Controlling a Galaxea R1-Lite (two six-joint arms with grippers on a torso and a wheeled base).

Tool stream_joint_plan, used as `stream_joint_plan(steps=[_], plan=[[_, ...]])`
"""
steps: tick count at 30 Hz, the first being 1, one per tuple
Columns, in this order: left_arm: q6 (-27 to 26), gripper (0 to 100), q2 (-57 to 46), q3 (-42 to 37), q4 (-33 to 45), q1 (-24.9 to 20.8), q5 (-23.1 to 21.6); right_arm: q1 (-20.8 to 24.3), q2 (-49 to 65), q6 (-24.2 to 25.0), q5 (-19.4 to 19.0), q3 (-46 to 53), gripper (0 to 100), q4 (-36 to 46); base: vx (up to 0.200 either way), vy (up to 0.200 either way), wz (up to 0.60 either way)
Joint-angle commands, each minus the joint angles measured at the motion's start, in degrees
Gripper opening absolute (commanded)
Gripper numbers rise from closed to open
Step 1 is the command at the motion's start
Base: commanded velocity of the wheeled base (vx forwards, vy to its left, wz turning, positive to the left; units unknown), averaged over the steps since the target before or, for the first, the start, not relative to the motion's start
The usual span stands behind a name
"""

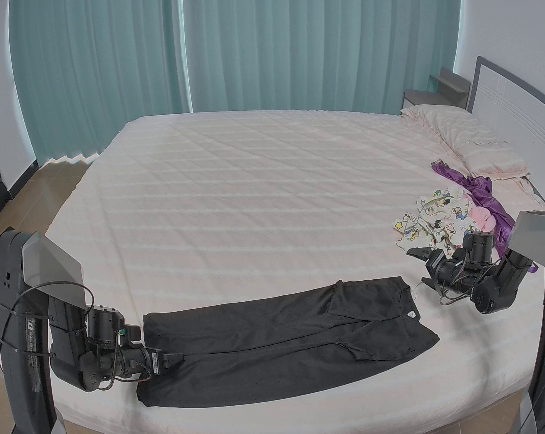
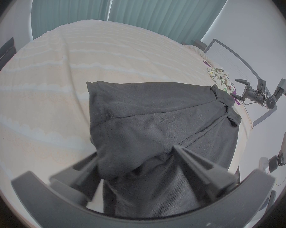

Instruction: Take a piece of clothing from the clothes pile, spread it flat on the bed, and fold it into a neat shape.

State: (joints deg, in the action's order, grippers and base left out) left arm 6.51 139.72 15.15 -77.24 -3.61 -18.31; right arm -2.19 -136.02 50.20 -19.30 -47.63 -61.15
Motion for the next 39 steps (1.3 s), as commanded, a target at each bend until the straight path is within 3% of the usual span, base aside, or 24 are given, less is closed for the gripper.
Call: stream_joint_plan(steps=[1, 13, 30, 35, 39], plan=[[0.1, 0, 0.1, 0.2, -0.1, -0.2, -0.1, 0.0, 0.0, 0.1, 0.0, 0.0, 100, 0.0, 0.0, 0.0, 0.0], [0.3, 0, -1.4, -0.6, 0.1, 1.9, 0.7, 0.0, 0.1, 0.1, 0.0, 0.1, 100, 0.0, 0.0, 0.0, 0.0], [-0.1, 0, -6.5, -3.7, 0.4, 9.6, 0.8, 0.0, 0.3, 0.1, 0.0, 0.1, 100, 0.0, 0.0, 0.0, 0.0], [0.0, 0, -9.2, -3.7, 1.1, 13.8, -1.4, 0.0, 0.3, 0.1, 0.0, 0.2, 100, 0.0, 0.0, 0.0, 0.0], [-0.1, 0, -13.2, -2.9, 6.8, 19.3, -4.9, 0.0, 0.4, 0.2, 0.0, 0.2, 100, 0.0, 0.0, 0.0, 0.0]])
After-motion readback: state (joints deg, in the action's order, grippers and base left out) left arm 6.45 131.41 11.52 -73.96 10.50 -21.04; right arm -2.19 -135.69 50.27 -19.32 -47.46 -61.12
